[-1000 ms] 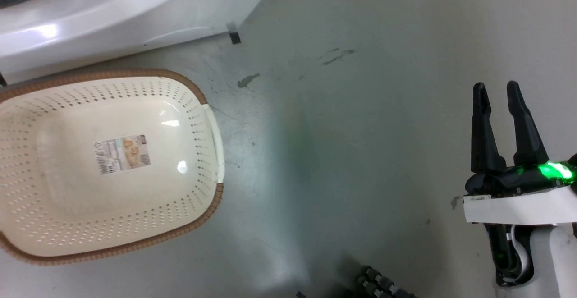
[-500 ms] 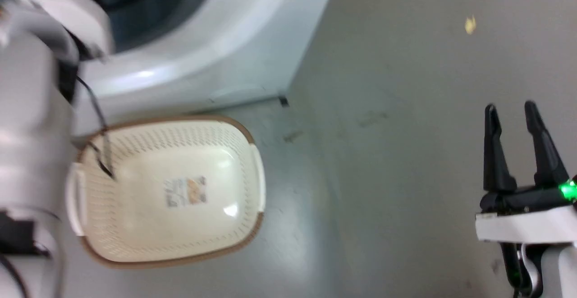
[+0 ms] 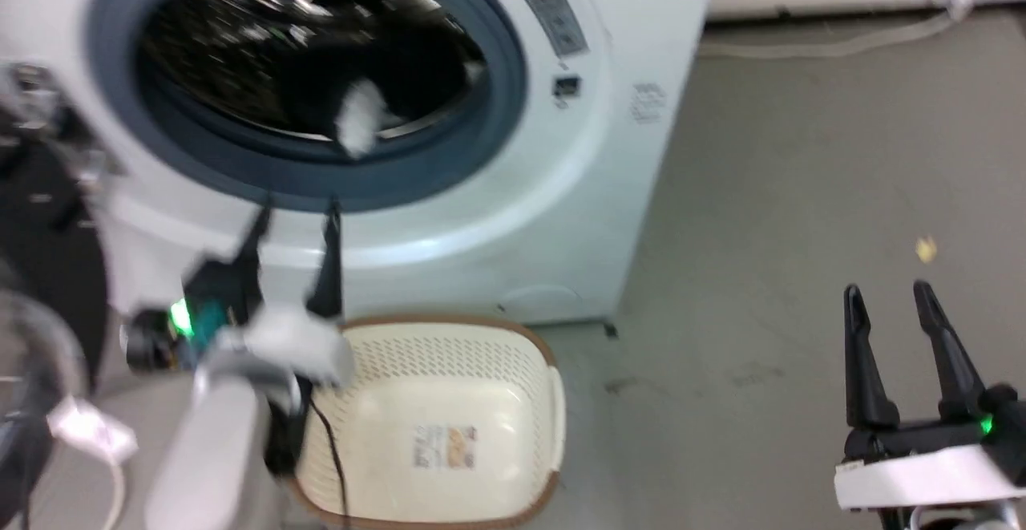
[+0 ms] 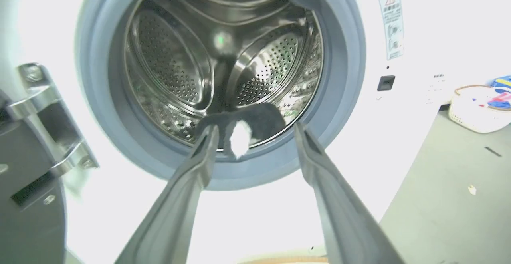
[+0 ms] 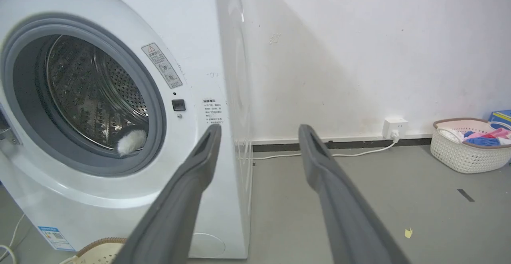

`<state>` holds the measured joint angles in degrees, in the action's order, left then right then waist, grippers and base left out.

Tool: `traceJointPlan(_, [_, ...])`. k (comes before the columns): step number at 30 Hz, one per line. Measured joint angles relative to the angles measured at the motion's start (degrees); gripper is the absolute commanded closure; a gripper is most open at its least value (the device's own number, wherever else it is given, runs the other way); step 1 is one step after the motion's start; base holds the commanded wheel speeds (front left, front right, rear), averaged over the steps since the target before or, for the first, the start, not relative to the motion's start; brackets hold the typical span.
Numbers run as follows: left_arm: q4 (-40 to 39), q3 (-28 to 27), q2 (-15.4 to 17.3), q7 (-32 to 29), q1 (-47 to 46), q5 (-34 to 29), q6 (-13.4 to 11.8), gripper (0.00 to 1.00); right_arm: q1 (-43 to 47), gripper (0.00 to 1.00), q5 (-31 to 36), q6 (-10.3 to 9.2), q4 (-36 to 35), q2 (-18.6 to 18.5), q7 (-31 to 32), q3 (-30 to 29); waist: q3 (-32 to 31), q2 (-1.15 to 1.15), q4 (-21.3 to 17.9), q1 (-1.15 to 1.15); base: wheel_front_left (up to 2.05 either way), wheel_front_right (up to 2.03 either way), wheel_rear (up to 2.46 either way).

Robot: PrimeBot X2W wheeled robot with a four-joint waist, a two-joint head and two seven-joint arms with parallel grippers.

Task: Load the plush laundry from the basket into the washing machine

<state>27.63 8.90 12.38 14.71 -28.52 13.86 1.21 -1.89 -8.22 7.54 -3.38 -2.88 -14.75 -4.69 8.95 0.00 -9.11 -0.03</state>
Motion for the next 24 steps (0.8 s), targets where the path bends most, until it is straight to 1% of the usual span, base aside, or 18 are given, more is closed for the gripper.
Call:
traceJointPlan(5, [-9.37,-0.76,-2.65,-0.01,12.20,-0.77,-2.46,0.00,2.05,0.00,0.70,0.00,0.25,0.00,0.00,0.77,-4.30,0.00,3.97,0.01,0.00,0.00,0.00])
traceJointPlan(11, [-15.91,-0.69,-5.02,-0.02,22.38,-1.85,-3.35,0.00,4.12,0.00,0.73,-0.01,0.59,0.00,-0.01,0.87,-7.89,0.00,7.62,0.01,0.00,0.00,0.00])
traceJointPlan(15, [-18.38,-0.37,-6.26,-0.01,25.98,-3.32,-3.83,0.00,4.82,0.00,0.71,-0.01,0.87,0.00,-0.01,0.97,-9.18,0.00,9.03,0.02,0.00,0.00,0.00])
traceJointPlan(24, [-20.05,-0.26,-8.00,-0.01,30.01,-4.71,-4.60,0.00,6.21,0.00,0.09,-0.01,1.74,0.00,-0.01,1.11,-9.79,0.00,10.17,0.02,0.00,0.00,0.00])
